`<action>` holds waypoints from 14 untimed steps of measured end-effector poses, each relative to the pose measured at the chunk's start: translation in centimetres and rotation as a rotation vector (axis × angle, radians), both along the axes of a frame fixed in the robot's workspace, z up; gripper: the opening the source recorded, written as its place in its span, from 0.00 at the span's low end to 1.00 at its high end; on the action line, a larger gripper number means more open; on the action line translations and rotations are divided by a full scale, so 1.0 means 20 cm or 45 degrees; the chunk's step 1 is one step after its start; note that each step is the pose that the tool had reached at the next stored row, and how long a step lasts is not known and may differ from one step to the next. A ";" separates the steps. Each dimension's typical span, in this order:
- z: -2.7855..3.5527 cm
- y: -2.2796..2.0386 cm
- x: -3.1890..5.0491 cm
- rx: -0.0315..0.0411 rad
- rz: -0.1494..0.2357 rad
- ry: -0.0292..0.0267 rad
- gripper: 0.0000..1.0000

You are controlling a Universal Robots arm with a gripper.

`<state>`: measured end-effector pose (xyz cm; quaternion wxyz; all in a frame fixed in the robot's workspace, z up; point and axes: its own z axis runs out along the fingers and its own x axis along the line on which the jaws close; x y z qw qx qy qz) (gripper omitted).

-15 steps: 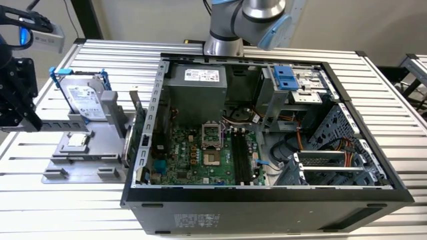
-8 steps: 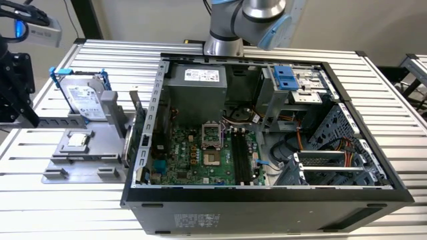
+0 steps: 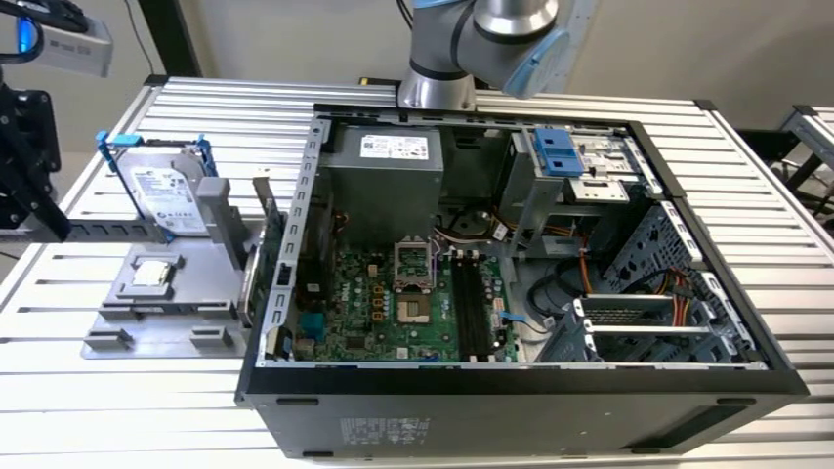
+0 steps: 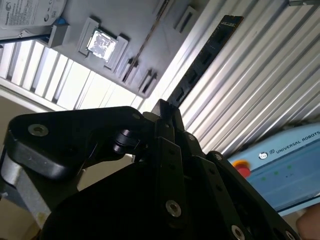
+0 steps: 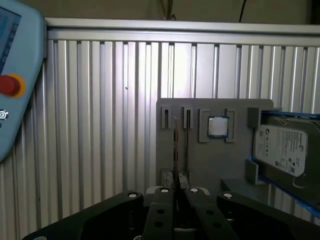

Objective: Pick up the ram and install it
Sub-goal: 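Pick up the ram and move it above insertion slot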

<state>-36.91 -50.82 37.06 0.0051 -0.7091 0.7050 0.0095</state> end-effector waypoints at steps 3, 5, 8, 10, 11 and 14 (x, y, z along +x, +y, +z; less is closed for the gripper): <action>0.020 0.000 0.000 0.0000 0.000 0.0000 0.00; 0.033 0.000 0.000 0.0000 0.000 0.0000 0.00; 0.049 0.000 0.000 0.0000 -0.001 -0.0001 0.00; 0.057 0.000 0.000 0.0000 -0.001 0.0000 0.00; 0.060 0.000 0.000 0.0001 -0.001 -0.0001 0.00; 0.064 0.000 0.000 0.0002 -0.001 -0.0002 0.00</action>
